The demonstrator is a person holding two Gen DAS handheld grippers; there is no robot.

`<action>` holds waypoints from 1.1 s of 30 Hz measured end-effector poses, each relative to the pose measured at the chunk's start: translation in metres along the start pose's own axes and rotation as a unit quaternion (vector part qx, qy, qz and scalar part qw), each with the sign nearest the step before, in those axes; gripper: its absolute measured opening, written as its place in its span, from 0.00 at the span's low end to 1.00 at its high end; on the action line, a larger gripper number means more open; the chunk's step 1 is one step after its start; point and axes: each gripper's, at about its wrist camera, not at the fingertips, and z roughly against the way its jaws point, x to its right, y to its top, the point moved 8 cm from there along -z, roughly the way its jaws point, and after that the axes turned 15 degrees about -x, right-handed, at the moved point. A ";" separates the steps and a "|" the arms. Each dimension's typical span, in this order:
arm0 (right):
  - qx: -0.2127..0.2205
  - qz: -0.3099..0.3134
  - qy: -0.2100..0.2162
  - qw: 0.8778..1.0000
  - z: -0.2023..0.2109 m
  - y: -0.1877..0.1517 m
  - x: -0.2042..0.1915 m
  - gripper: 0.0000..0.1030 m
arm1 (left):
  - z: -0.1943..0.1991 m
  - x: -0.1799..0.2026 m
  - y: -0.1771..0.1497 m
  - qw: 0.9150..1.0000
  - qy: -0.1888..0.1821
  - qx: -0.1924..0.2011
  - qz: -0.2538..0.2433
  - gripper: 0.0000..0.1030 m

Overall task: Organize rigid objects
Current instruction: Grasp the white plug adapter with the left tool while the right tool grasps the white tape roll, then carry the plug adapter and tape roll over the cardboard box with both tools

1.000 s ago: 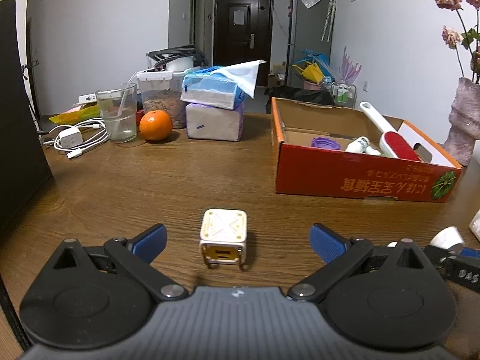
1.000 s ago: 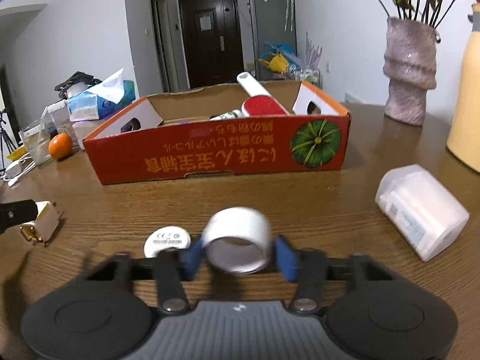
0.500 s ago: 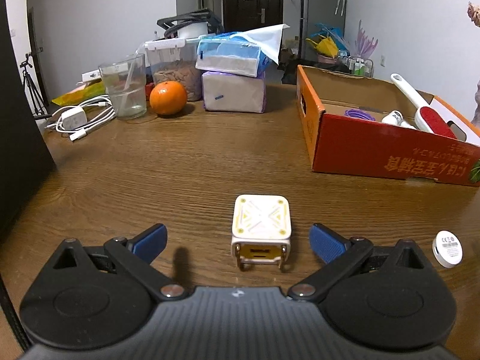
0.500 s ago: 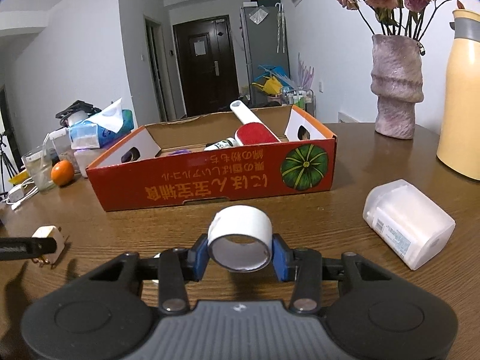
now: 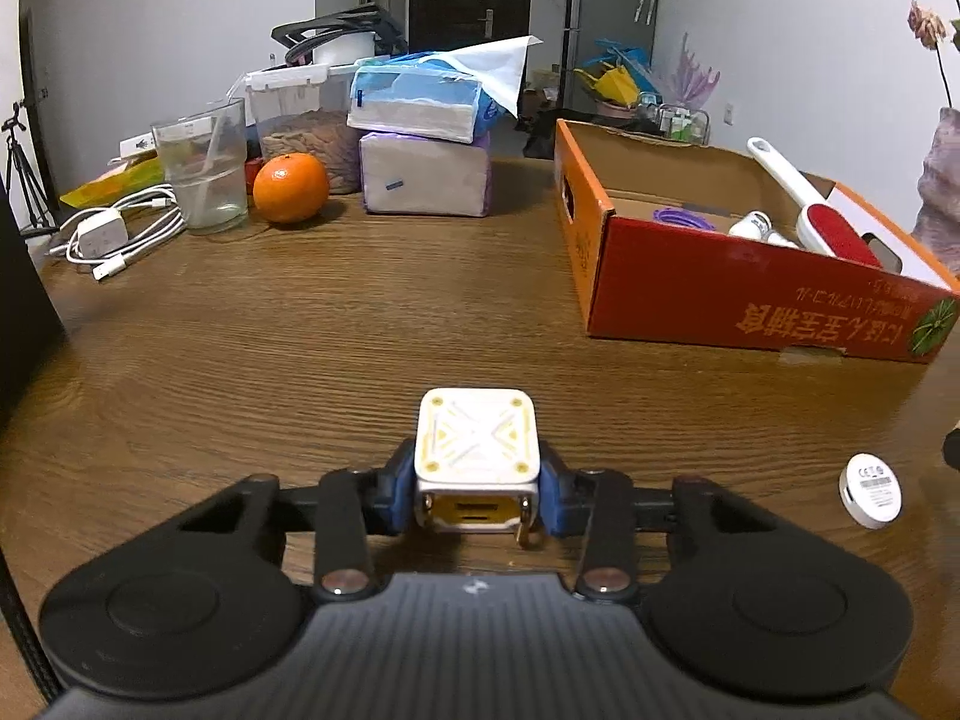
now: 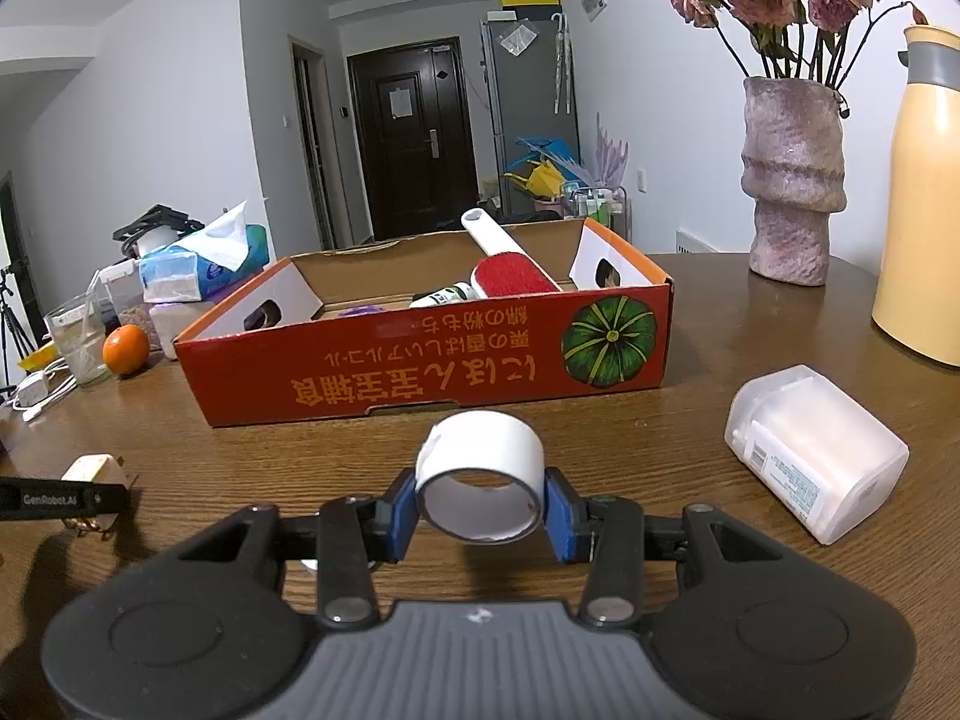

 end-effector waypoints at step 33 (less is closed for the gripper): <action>0.044 -0.001 0.016 0.999 0.016 0.007 -0.002 0.41 | 0.055 0.057 -0.001 0.996 -0.042 0.073 -0.037 0.39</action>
